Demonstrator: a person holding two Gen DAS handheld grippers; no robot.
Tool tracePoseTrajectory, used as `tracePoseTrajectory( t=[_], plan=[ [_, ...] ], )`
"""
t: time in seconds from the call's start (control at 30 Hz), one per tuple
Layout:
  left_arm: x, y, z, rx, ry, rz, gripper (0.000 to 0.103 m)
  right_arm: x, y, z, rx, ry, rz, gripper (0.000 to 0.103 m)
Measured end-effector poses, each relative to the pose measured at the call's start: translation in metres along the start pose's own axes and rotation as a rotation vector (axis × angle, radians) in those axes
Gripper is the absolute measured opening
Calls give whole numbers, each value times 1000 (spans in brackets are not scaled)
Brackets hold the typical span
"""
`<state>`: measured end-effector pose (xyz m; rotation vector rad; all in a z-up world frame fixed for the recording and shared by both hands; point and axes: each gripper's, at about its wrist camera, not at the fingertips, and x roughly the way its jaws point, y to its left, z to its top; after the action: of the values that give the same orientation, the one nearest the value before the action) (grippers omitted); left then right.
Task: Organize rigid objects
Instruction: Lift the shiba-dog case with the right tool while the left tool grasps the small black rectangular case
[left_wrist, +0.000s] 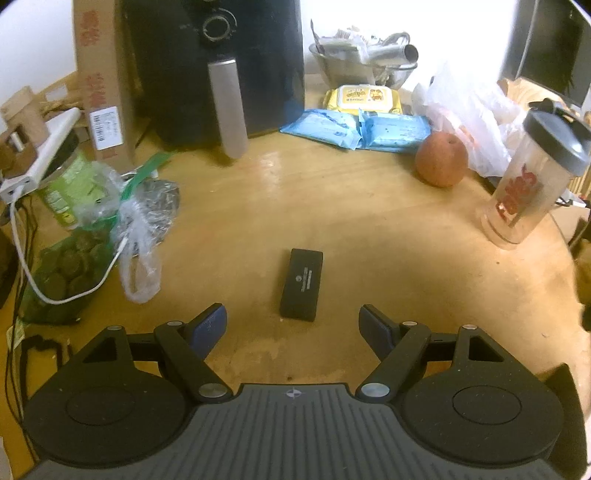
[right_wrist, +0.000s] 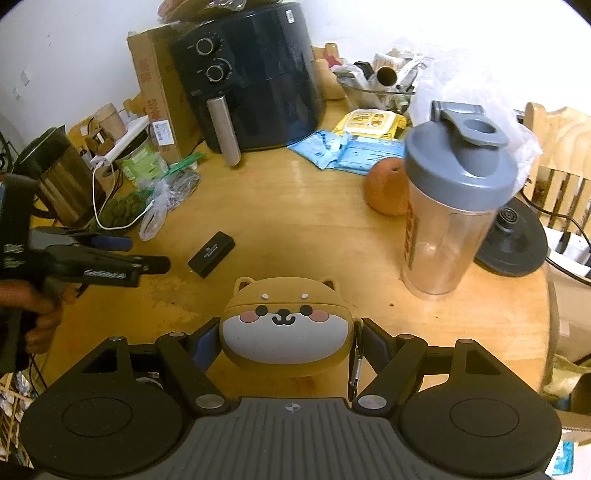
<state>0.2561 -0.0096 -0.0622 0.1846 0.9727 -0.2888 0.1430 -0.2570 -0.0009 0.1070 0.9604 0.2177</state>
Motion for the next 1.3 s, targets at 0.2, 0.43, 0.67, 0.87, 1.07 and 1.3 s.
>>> tracePoseTrajectory(
  t=[0.2, 0.43, 0.67, 0.87, 1.07, 1.3],
  plan=[
    [33, 1, 16, 2, 29, -17, 79, -8, -10, -5, 57, -9, -20, 79],
    [70, 0, 27, 15, 79, -7, 72, -18, -14, -6, 90, -27, -38, 79],
    [92, -6, 28, 40, 121, 4, 57, -26, -17, -11, 120, -39, -55, 79],
    [94, -4, 27, 13, 166, -13, 31, -29, -19, -13, 138, -38, -54, 79],
    [74, -3, 34, -13, 141, -16, 31, -26, -19, -15, 139, -25, -51, 79],
    [43, -5, 38, -51, 114, -17, 31, -20, -15, -16, 136, -5, -42, 79]
  ],
)
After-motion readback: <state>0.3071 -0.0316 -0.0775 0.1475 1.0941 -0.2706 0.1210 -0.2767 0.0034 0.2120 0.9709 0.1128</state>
